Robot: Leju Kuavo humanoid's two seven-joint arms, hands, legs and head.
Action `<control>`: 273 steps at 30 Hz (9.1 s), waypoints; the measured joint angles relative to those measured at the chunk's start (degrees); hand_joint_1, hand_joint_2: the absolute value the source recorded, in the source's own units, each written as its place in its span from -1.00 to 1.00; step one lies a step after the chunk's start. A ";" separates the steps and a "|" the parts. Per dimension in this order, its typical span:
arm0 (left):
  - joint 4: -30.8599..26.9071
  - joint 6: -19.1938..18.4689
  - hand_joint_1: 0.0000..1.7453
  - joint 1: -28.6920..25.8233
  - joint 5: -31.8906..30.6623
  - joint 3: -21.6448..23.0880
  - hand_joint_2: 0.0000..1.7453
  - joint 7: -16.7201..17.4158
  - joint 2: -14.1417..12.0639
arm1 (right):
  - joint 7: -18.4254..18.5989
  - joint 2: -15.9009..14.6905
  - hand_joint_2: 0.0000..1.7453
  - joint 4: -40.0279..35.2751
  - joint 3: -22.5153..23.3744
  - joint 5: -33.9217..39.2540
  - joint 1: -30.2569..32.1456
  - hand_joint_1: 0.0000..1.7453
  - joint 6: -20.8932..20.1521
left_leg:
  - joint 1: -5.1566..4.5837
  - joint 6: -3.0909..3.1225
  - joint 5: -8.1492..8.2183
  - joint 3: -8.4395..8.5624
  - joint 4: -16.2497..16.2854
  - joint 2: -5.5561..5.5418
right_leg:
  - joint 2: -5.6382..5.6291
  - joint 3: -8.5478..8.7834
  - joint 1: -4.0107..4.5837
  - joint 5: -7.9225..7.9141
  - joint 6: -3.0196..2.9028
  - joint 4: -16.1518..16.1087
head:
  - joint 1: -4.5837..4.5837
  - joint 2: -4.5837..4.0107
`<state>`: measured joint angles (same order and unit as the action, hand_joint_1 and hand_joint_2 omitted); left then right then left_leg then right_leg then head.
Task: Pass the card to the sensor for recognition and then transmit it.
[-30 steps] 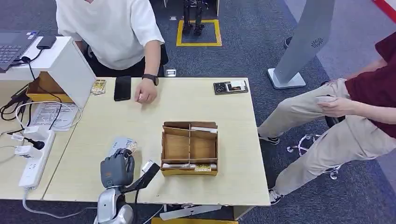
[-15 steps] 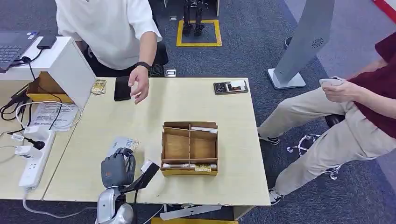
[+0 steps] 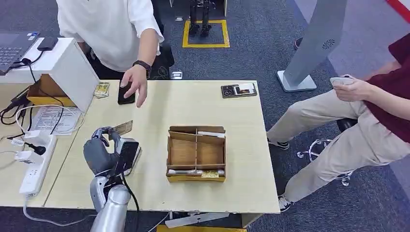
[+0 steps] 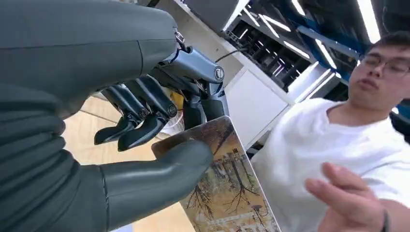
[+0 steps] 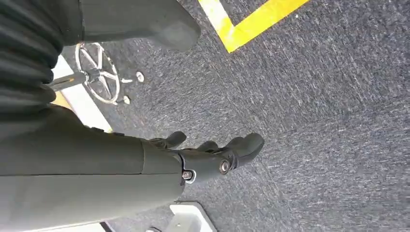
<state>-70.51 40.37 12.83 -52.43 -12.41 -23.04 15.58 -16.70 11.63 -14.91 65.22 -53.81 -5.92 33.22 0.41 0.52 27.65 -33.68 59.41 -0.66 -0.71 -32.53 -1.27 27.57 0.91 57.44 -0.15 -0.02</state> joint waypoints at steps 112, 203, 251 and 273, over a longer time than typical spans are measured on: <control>-8.34 -0.15 -1.00 -3.06 8.85 4.87 1.00 -6.47 -0.50 | -1.18 0.00 1.00 0.02 -1.64 2.89 0.20 -1.00 0.74 | 0.00 -0.01 0.03 -0.10 0.00 -0.06 | 0.04 -0.05 0.00 0.07 0.07 0.00 | 0.00 0.00; -19.39 -0.13 -1.00 -19.42 -21.64 30.75 1.00 0.96 -10.38 | -1.68 -0.04 1.00 -0.72 0.33 4.07 1.04 -1.00 -0.22 | -0.02 -0.02 0.07 -0.05 0.00 -0.02 | 0.02 -0.05 -0.02 0.09 0.08 -0.01 | 0.00 0.00; -1.38 -0.13 -1.00 -5.31 -26.41 39.71 1.00 13.46 -11.83 | -1.49 -0.39 1.00 -0.31 -0.98 1.84 0.61 -1.00 -0.96 | -0.02 -0.02 0.06 -0.05 0.00 -0.02 | 0.01 -0.05 -0.02 0.08 0.07 -0.01 | 0.00 0.00; -0.83 -0.09 -1.00 -5.19 -26.41 40.41 1.00 13.49 -11.96 | -1.49 -0.39 1.00 -0.26 -0.98 1.84 0.61 -1.00 -0.96 | -0.02 -0.01 0.06 -0.06 0.00 -0.02 | 0.01 -0.05 -0.02 0.08 0.07 -0.01 | 0.00 0.00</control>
<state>-71.34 40.28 7.63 -78.84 28.00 -9.55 3.63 -18.19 11.23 -15.17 64.24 -51.98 -5.31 32.26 0.39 0.51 27.71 -33.73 59.41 -0.68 -0.70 -32.58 -1.29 27.65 0.98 57.44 -0.15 -0.02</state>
